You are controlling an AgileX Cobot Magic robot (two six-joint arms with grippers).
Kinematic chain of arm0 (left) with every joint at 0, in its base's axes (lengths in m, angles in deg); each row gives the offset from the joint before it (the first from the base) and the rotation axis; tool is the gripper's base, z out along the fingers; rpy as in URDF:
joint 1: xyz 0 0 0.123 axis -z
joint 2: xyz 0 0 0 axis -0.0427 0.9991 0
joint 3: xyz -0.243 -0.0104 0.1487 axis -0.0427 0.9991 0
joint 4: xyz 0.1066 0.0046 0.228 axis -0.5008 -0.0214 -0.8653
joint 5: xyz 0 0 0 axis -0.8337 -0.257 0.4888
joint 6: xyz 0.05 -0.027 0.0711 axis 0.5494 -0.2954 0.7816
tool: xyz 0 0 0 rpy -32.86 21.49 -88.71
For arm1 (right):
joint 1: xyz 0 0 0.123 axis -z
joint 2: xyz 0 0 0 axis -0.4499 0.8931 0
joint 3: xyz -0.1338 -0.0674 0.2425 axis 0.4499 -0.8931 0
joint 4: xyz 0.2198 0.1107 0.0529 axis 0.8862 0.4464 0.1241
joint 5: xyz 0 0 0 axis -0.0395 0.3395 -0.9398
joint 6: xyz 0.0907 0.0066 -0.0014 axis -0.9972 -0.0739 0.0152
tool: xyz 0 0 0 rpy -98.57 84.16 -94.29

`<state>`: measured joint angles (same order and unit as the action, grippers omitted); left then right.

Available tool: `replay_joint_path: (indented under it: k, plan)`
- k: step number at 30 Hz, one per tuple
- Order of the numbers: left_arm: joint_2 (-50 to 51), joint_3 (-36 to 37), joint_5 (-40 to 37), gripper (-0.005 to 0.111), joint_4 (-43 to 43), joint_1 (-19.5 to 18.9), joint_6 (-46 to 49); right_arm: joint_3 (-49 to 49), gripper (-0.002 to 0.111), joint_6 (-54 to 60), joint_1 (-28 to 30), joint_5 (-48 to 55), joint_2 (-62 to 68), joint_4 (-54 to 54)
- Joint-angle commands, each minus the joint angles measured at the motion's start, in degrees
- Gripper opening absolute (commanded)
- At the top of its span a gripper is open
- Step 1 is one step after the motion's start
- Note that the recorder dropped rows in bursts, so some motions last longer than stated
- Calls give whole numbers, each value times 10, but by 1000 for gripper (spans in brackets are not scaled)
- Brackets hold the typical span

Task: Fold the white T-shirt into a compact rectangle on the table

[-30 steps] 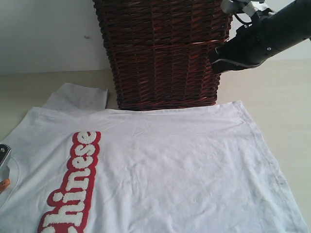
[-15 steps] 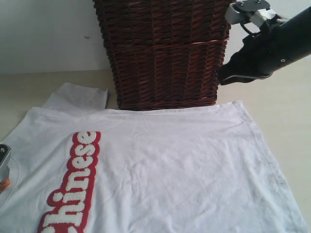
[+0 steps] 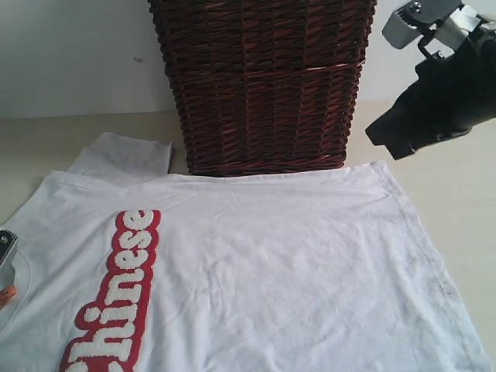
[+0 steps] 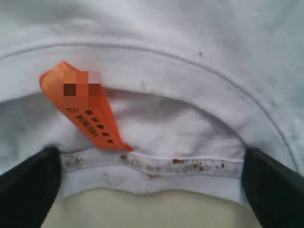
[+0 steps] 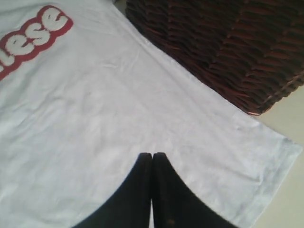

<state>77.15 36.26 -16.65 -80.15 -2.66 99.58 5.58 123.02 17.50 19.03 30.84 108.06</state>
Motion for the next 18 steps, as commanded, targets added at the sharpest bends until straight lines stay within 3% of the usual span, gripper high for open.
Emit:
replay_joint_path:
  k: [1, 8, 10, 13, 18]
  plan:
    - [16, 8, 21, 105, -12, -3, 6, -8, 8, 11, -1, 78, -17, -63]
    - [16, 8, 21, 105, -12, -3, 6, -42, 53, -29, -1, 126, -26, -167]
    - [16, 8, 21, 105, -12, -3, 6, -60, 60, -27, -1, 128, -26, -188]
    - [16, 8, 21, 105, -12, -3, 6, -94, 64, -6, -1, 120, -26, -219]
    - [16, 8, 21, 105, -12, -3, 6, -128, 62, 24, -1, 97, -26, -278]
